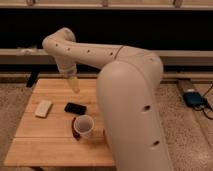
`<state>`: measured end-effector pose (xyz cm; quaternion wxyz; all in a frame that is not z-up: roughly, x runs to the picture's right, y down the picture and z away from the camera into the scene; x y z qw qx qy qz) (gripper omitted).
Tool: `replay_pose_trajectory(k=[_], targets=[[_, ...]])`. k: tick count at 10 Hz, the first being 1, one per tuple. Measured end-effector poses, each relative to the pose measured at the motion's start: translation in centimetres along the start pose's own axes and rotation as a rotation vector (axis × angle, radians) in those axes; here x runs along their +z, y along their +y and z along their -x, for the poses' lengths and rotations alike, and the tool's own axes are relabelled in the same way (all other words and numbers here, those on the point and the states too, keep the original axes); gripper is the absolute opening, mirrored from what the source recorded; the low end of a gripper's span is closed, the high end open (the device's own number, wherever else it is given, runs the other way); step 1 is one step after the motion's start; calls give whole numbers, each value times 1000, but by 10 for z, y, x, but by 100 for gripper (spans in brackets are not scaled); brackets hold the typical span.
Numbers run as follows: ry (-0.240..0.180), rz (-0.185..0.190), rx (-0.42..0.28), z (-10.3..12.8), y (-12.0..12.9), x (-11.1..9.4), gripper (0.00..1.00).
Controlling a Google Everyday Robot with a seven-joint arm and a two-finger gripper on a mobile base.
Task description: Place the white sponge in the ceramic cup
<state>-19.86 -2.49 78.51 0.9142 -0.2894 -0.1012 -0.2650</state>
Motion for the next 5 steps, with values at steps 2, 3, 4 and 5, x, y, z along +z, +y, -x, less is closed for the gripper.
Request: replay_pose_trajectory(k=[2, 3, 4, 5], targets=[[-51, -6, -100, 29, -13, 40, 80], [-77, -4, -163, 44, -12, 57, 80], [-105, 0, -241, 59, -10, 74, 80], [-133, 7, -315, 73, -8, 89, 80]])
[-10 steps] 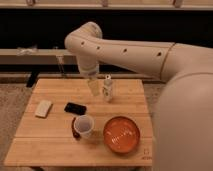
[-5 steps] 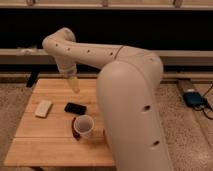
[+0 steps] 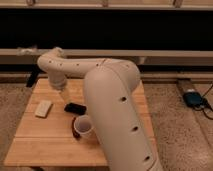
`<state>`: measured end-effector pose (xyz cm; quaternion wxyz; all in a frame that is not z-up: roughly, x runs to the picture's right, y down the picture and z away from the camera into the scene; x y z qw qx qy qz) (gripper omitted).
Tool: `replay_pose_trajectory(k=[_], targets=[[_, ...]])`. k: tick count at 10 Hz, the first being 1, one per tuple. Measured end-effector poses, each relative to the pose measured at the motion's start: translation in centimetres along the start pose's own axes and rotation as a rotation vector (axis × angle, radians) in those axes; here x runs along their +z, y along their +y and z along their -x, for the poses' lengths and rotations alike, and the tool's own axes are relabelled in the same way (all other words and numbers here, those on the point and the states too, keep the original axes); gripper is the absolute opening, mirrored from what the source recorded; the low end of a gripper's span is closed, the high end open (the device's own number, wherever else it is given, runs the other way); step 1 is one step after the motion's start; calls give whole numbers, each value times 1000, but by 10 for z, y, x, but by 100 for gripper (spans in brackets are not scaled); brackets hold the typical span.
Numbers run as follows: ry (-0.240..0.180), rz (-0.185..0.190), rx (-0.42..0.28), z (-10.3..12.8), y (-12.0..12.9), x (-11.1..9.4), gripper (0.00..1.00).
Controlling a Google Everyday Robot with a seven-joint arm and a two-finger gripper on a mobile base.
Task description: Place the white sponge in the ceramic cup
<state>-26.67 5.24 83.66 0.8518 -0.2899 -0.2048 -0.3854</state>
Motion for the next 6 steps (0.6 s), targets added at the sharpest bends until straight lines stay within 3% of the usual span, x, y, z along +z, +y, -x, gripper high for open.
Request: replay_pose_trajectory(k=[2, 6], targets=[[-56, 5, -111, 19, -3, 23, 80], [-63, 4, -122, 21, -3, 24, 80]])
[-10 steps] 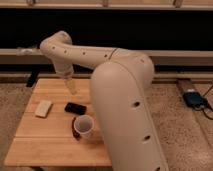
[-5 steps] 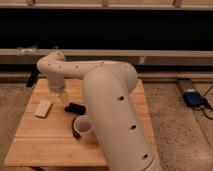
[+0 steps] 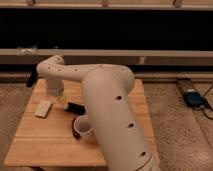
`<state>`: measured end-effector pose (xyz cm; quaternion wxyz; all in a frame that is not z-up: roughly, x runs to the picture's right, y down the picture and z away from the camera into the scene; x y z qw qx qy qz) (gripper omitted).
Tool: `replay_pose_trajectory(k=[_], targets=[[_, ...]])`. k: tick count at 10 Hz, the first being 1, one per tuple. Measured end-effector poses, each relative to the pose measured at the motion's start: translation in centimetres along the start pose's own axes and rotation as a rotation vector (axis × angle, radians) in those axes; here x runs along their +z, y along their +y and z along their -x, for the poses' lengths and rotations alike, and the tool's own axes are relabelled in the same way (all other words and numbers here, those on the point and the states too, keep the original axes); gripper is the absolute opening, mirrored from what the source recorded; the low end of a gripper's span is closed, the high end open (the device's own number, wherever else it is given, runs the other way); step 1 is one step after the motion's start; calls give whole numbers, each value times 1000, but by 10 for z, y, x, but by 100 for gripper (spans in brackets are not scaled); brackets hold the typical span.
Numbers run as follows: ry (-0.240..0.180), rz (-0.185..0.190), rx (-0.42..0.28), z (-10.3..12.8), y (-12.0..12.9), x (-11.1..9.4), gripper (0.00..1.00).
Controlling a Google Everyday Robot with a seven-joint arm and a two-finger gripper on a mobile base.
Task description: Place the white sponge in the ceramic cup
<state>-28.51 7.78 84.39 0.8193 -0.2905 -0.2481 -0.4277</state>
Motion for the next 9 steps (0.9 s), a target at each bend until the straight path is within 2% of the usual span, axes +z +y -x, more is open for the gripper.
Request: replay_pose_trajectory(k=[2, 3, 6, 9], targets=[[2, 2, -3, 1, 0, 1, 80], [15, 5, -17, 2, -1, 1, 80], [82, -3, -108, 23, -40, 1, 80], [132, -5, -170, 29, -63, -1, 80]])
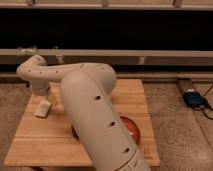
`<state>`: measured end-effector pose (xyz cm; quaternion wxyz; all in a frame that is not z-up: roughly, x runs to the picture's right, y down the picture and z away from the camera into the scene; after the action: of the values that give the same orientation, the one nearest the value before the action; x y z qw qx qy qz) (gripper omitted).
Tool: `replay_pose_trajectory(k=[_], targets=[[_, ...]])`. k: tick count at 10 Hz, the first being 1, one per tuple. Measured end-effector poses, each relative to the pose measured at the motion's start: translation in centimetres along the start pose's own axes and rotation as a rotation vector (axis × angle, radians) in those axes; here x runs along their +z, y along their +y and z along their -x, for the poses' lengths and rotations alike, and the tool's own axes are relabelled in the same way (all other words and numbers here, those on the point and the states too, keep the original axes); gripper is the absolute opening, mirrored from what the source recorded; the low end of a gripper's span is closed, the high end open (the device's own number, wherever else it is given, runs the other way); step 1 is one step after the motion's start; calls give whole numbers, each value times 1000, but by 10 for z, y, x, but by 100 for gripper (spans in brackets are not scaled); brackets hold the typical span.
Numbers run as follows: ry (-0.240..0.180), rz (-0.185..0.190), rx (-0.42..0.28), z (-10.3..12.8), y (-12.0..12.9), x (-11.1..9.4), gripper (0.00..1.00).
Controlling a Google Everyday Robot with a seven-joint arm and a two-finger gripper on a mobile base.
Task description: Place the white sponge in the ceramic cup
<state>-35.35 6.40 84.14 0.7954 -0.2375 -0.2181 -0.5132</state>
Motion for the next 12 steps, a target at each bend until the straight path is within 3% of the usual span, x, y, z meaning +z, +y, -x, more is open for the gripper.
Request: replay_pose_trajectory(k=[2, 7, 12], targets=[[13, 19, -86, 5, -17, 10, 80], [-25, 36, -274, 24, -31, 38, 80], [-70, 41, -367, 35, -40, 56, 80]])
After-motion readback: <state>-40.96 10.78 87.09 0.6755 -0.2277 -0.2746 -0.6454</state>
